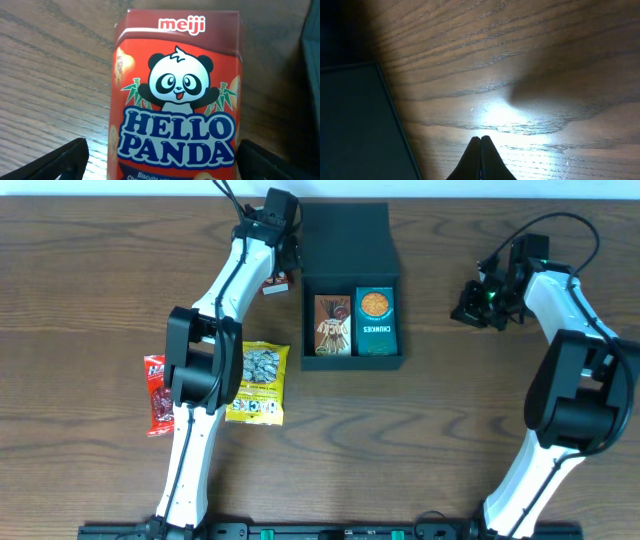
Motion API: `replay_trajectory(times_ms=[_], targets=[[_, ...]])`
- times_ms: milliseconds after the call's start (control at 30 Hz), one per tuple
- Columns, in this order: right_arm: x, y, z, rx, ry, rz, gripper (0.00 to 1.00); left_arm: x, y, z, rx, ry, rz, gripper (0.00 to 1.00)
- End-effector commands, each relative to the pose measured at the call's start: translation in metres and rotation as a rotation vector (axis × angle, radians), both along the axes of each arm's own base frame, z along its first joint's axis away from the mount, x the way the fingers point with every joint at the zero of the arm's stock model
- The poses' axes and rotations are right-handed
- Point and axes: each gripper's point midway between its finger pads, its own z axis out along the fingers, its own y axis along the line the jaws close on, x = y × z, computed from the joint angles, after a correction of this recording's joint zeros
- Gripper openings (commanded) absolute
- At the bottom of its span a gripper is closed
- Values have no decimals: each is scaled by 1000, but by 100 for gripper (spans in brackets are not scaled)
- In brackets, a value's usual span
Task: Pack container
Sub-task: 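Move left gripper to the red Hello Panda box, then grasp the Hello Panda box and lift it toward the black box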
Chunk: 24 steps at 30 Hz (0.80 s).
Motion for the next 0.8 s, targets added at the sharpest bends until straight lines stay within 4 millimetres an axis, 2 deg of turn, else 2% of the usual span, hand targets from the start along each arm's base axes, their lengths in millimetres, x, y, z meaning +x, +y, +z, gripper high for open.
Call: replay_trajectory(times_ms=[0, 333, 433, 467, 633, 767], targets=[[0, -1, 1, 11, -7, 5, 2, -9, -3, -28, 14, 70, -40, 95], [0, -1, 1, 11, -7, 5, 2, -10, -2, -29, 36, 80, -79, 96], [0, -1, 1, 12, -6, 5, 2, -10, -1, -29, 45, 80, -91, 100], [0, -1, 1, 12, -5, 5, 2, -10, 0, -28, 51, 80, -88, 94], [0, 1, 1, 16, -5, 8, 2, -8, 8, -23, 65, 76, -72, 92], [0, 10, 1, 15, -6, 29, 1, -3, 16, -16, 62, 66, -57, 89]])
